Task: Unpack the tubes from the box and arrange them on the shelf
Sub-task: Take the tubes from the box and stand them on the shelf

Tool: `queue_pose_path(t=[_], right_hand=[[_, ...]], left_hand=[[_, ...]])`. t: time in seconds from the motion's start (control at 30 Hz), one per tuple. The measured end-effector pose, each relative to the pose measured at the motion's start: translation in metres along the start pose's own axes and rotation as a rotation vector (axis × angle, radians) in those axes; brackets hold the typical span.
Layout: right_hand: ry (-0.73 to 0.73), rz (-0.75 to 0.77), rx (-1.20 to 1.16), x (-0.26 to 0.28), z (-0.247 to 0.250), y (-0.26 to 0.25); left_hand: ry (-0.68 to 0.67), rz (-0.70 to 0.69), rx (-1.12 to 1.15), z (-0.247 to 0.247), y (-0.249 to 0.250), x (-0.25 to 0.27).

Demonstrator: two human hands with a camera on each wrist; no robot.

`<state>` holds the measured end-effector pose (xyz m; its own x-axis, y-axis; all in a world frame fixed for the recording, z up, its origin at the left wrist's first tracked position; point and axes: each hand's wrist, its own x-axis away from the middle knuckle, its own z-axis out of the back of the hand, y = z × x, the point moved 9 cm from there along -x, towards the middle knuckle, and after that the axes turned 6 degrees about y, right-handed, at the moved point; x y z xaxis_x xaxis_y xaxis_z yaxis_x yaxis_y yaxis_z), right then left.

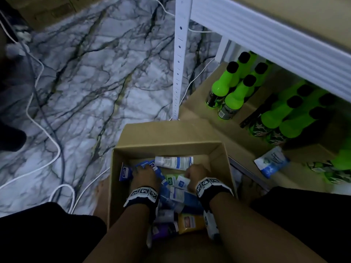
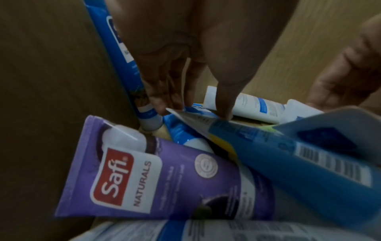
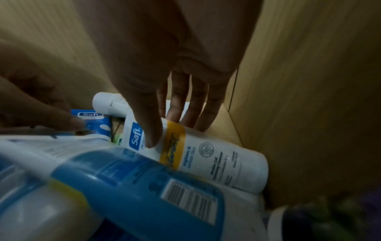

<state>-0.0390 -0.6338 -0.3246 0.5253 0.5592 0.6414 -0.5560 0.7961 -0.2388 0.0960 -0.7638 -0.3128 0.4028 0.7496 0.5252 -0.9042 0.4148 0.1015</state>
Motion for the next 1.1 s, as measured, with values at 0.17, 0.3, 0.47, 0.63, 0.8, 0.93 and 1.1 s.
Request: queue_pose_path(t=[0.17, 0.3, 0.47, 0.63, 0.8, 0.93, 1.1], right_hand=[[0.017, -0.012, 0.005, -0.005, -0.004, 0.003], [0.031, -0.01, -0.007, -0.003, -0.003, 0.002], [0.053, -0.038, -0.048, 0.001, 0.002, 0.004], [0.109, -0.04, -0.114, 0.008, 0.016, 0.007], [0.158, -0.027, -0.212, 0.027, 0.046, 0.011], [0.28, -0.013, -0.348, 0.046, 0.081, 0.014], [0.42, 0.048, -0.506, 0.081, 0.134, 0.009]], left_hand=[[-0.055, 0.124, 0.087, -0.018, -0.011, 0.004], [-0.032, 0.151, 0.056, -0.022, -0.011, 0.008], [-0.029, 0.181, 0.046, -0.015, -0.007, 0.013], [0.045, 0.181, 0.178, 0.001, -0.004, 0.02], [0.114, 0.174, 0.274, 0.023, 0.001, 0.031], [0.251, 0.057, 0.406, 0.064, 0.012, 0.046], [0.332, -0.14, 0.422, 0.118, 0.037, 0.065]])
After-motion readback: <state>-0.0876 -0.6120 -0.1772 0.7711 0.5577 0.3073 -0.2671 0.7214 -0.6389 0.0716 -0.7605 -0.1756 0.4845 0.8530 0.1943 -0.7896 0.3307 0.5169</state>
